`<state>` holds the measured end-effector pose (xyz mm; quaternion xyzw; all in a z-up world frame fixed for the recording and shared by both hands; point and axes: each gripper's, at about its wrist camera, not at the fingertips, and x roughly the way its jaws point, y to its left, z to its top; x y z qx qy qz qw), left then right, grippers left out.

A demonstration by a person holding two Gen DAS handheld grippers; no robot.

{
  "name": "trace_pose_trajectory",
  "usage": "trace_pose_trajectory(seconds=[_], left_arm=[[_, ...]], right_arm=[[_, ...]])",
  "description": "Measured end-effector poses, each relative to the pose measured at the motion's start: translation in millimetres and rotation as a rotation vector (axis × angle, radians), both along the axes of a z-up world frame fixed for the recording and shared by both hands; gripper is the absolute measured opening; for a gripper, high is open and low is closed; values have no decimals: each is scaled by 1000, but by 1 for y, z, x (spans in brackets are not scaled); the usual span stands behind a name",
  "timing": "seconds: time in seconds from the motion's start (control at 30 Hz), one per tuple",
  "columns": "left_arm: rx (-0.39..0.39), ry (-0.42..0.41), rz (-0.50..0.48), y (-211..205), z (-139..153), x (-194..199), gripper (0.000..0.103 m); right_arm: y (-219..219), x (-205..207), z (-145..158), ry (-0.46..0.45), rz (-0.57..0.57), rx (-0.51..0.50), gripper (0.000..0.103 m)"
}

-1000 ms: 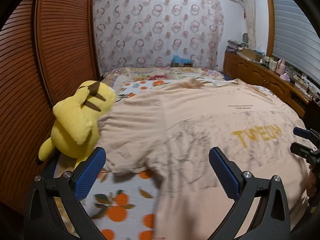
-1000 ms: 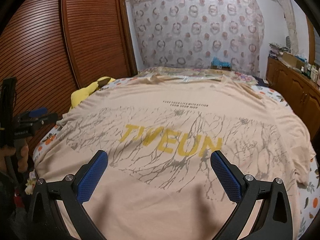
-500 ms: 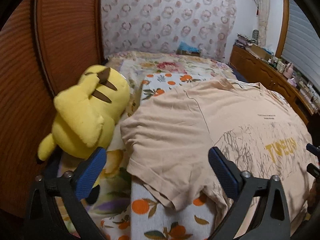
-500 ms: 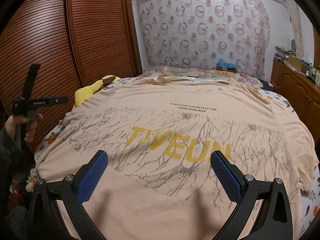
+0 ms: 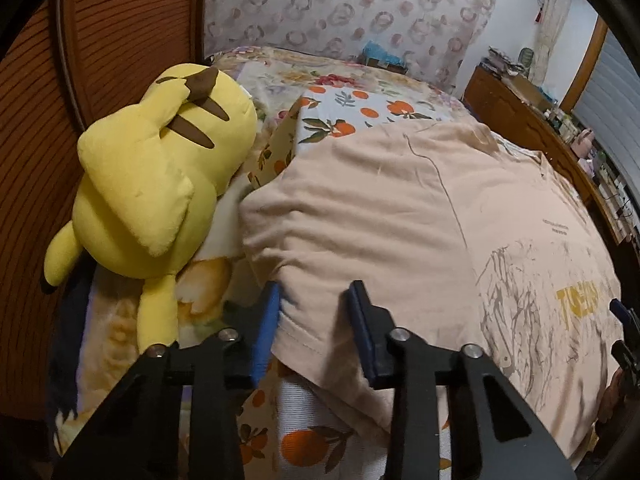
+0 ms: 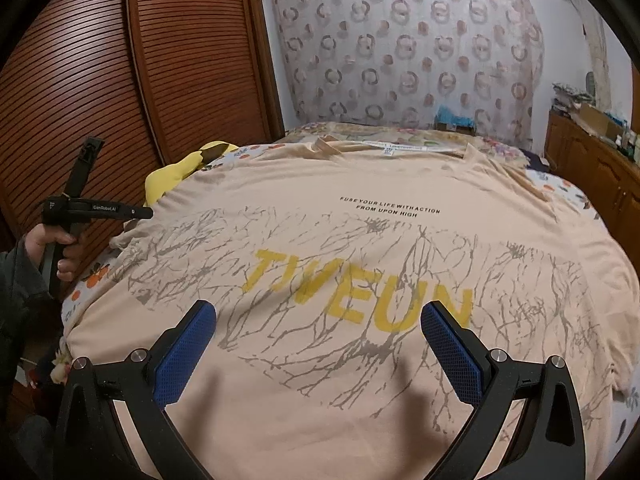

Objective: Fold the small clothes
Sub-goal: 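Move the left gripper to the sleeve beside the yellow plush and grasp it, then fold the held sleeve over the shirt body with the left gripper and release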

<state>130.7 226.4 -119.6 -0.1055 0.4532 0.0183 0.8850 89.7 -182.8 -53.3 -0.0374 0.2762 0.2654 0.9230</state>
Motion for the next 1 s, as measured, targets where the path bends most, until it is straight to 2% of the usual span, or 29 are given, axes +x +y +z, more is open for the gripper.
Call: trace_pose_trajectory(seconds=[0.13, 0.27, 0.53, 0.8, 0.9, 0.97, 1.0], left_arm=[[124, 7, -18, -4, 7, 1, 6], [167, -16, -46, -9, 18, -2, 4], [151, -134, -107, -39, 66, -3, 4], [146, -237, -282, -131, 125, 14, 4], [149, -260, -341, -162, 134, 15, 8], [110, -254, -366, -169, 134, 14, 33], [109, -261, -365, -170, 133, 12, 40]], right_arm=[[1, 1, 1, 3, 4, -6, 102], [-1, 3, 1, 4, 8, -2, 102], [-3, 3, 1, 5, 9, 5, 102], [-4, 2, 0, 4, 11, 11, 102], [-5, 3, 0, 10, 15, 18, 102], [-7, 3, 0, 14, 17, 24, 102], [-7, 3, 0, 14, 16, 27, 102]])
